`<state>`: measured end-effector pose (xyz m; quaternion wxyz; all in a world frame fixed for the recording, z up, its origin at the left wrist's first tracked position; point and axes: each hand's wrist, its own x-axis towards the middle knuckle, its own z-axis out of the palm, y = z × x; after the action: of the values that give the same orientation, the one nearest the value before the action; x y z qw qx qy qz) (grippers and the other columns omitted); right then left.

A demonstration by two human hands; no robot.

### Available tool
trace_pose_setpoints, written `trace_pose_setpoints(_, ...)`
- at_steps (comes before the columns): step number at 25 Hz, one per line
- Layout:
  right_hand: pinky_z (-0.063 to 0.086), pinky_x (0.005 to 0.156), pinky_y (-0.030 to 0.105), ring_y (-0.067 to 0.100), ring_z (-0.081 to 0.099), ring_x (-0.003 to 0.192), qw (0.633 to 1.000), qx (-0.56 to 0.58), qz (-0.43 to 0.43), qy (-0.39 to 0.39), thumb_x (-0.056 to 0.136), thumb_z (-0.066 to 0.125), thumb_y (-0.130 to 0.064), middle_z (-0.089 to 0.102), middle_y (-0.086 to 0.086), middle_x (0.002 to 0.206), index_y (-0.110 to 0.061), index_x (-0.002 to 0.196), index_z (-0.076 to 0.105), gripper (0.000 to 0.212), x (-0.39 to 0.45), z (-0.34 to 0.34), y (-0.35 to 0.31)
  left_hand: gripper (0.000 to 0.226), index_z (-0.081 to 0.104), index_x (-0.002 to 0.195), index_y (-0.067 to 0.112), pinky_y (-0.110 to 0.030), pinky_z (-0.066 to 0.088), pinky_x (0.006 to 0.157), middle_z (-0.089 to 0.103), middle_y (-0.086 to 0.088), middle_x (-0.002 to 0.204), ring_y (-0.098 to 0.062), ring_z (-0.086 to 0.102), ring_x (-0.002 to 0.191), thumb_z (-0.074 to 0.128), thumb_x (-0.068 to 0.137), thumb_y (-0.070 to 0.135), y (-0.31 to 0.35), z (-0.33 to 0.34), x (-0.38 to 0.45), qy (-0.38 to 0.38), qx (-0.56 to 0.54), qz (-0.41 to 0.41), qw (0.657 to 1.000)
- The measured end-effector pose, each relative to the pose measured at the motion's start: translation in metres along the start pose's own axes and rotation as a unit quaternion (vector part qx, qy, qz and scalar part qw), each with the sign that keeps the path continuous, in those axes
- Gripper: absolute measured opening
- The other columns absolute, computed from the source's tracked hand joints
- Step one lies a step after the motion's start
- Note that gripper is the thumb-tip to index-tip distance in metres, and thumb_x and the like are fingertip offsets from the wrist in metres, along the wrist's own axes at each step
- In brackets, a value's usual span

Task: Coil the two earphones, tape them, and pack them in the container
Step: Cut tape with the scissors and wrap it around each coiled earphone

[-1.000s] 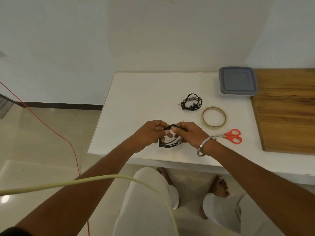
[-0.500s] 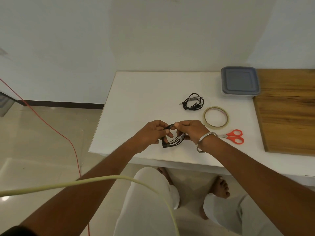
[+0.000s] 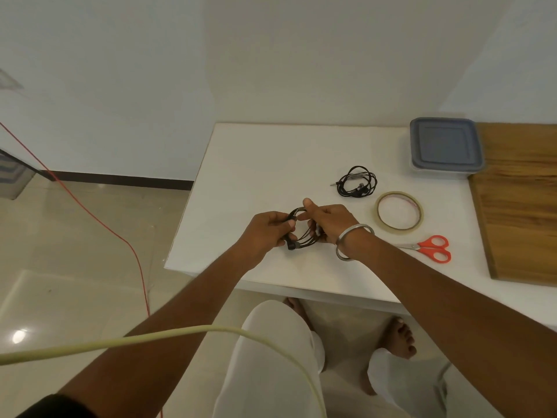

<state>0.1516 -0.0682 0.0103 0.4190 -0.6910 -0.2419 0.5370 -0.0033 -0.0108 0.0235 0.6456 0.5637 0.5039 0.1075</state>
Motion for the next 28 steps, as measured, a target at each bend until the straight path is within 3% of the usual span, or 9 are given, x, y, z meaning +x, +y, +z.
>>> trace_pose_setpoints(2,0.054,0.062,0.029,0.014,0.055,0.052,0.999,0.025,0.016,0.029,0.087,0.056,-0.052,0.061,-0.001,0.056,-0.013,0.078,0.072,0.043,0.01,0.009,0.0,0.024,0.063,0.117,0.002,-0.027,0.051,0.077,0.066,-0.004,0.088,-0.013,0.066,0.075,0.059,0.095,0.01,-0.002,-0.003,0.004,0.02,-0.005,-0.018,1.0)
trace_pose_setpoints(5,0.053,0.056,0.026,0.011,0.056,0.047,0.998,0.046,-0.001,0.047,0.09,0.058,-0.039,0.067,-0.002,0.058,-0.006,0.098,0.068,0.035,0.021,0.018,0.0,0.024,0.061,0.117,0.002,-0.024,0.054,0.069,0.066,-0.007,0.085,-0.012,0.067,0.07,0.061,0.094,0.008,-0.005,-0.008,0.009,0.058,-0.027,-0.045,0.997)
trace_pose_setpoints(9,0.051,0.075,0.028,0.014,0.062,0.075,0.986,-0.138,-0.079,0.055,0.086,0.064,-0.026,0.07,0.002,0.087,-0.016,0.112,0.057,0.03,0.026,0.025,0.0,0.02,0.062,0.111,0.006,-0.028,0.059,0.067,0.069,-0.008,0.086,-0.015,0.069,0.069,0.064,0.091,0.008,-0.008,-0.014,0.018,0.129,-0.038,-0.067,0.989)
trace_pose_setpoints(13,0.043,0.078,0.021,0.015,0.055,0.086,0.945,-0.265,-0.175,0.076,0.083,0.067,-0.013,0.059,0.007,0.103,-0.012,0.113,0.057,0.032,0.03,0.036,-0.003,0.009,0.063,0.097,0.012,-0.027,0.06,0.066,0.071,-0.006,0.089,-0.018,0.071,0.069,0.064,0.088,0.011,-0.008,-0.017,0.022,0.216,0.045,-0.021,0.975)
trace_pose_setpoints(16,0.044,0.092,0.033,0.023,0.051,0.107,0.91,-0.368,-0.18,0.069,0.084,0.066,-0.015,0.056,0.009,0.115,-0.012,0.116,0.058,0.033,0.034,0.042,-0.003,0.01,0.064,0.097,0.009,-0.016,0.05,0.056,0.068,-0.006,0.089,-0.021,0.068,0.073,0.063,0.088,0.013,-0.01,-0.02,0.025,0.246,0.146,0.023,0.958)
trace_pose_setpoints(18,0.042,0.096,0.039,0.025,0.047,0.113,0.899,-0.397,-0.177,0.056,0.085,0.066,-0.021,0.053,0.008,0.12,-0.013,0.118,0.056,0.036,0.035,0.043,-0.002,0.023,0.063,0.109,0.006,-0.011,0.04,0.054,0.064,-0.009,0.1,-0.016,0.061,0.076,0.064,0.088,0.015,-0.012,-0.024,0.027,0.24,0.214,0.034,0.946)
trace_pose_setpoints(21,0.042,0.094,0.04,0.024,0.048,0.111,0.906,-0.365,-0.207,0.048,0.09,0.058,-0.032,0.055,0.008,0.116,-0.013,0.12,0.055,0.036,0.031,0.038,-0.002,0.041,0.053,0.123,0.009,-0.021,0.046,0.073,0.055,-0.01,0.117,-0.019,0.055,0.097,0.066,0.086,0.023,-0.012,-0.025,0.029,0.227,0.228,0.024,0.946)
trace_pose_setpoints(24,0.044,0.091,0.042,0.026,0.052,0.105,0.904,-0.343,-0.242,0.084,0.095,0.048,-0.026,0.058,0.011,0.11,-0.009,0.117,0.057,0.029,0.028,0.018,-0.006,0.039,0.052,0.125,0.013,-0.039,0.041,0.096,0.051,-0.008,0.124,-0.025,0.047,0.117,0.059,0.089,0.028,-0.004,-0.018,0.033,0.268,0.294,0.046,0.916)
trace_pose_setpoints(28,0.041,0.092,0.044,0.031,0.052,0.106,0.85,-0.429,-0.249,0.179,0.09,0.051,-0.016,0.056,0.013,0.112,-0.009,0.11,0.059,0.022,0.032,-0.031,-0.011,0.031,0.056,0.121,0.015,-0.035,0.029,0.097,0.049,-0.005,0.125,-0.025,0.043,0.119,0.055,0.09,0.019,0.017,0.013,0.044,0.259,0.348,0.146,0.889)
